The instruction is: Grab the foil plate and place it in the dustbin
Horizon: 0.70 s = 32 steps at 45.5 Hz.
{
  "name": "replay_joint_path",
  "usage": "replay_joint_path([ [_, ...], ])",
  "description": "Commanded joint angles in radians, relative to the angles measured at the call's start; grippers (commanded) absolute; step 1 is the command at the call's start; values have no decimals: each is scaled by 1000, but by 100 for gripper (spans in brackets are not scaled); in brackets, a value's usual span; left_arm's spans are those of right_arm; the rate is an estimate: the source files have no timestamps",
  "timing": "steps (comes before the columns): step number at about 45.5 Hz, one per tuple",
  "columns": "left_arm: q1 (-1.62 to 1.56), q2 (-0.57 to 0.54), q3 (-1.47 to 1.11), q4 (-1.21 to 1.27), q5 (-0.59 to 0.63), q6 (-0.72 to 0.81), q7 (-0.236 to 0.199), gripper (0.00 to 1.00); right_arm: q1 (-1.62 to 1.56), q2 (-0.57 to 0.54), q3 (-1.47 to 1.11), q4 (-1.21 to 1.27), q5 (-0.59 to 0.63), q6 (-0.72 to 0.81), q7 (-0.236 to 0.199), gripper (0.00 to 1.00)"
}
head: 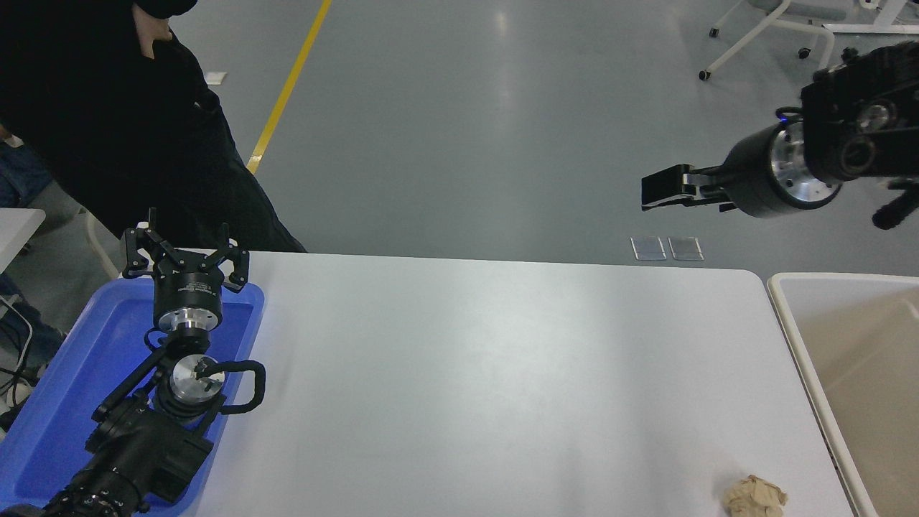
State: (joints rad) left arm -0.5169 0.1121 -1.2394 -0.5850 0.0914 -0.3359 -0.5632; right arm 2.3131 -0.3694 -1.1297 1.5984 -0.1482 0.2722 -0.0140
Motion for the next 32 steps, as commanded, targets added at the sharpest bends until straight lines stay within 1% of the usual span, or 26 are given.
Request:
replay_joint_path([
  [1,0,1,0,1,1,0,0,99,28,110,64,20,173,82,-1,100],
  [9,0,0,0,1,-1,0,0,99,22,196,107,18,255,78,-1,100],
  [14,0,0,0,1,-1,0,0,99,-7,214,105,25,311,75,-3,100],
  [27,0,0,0,-1,-1,0,0,99,-14,201,59,40,312,94,-12,100],
  [32,0,1,0,1,-1,0,0,99,5,185,16,46,306,160,-20,100],
])
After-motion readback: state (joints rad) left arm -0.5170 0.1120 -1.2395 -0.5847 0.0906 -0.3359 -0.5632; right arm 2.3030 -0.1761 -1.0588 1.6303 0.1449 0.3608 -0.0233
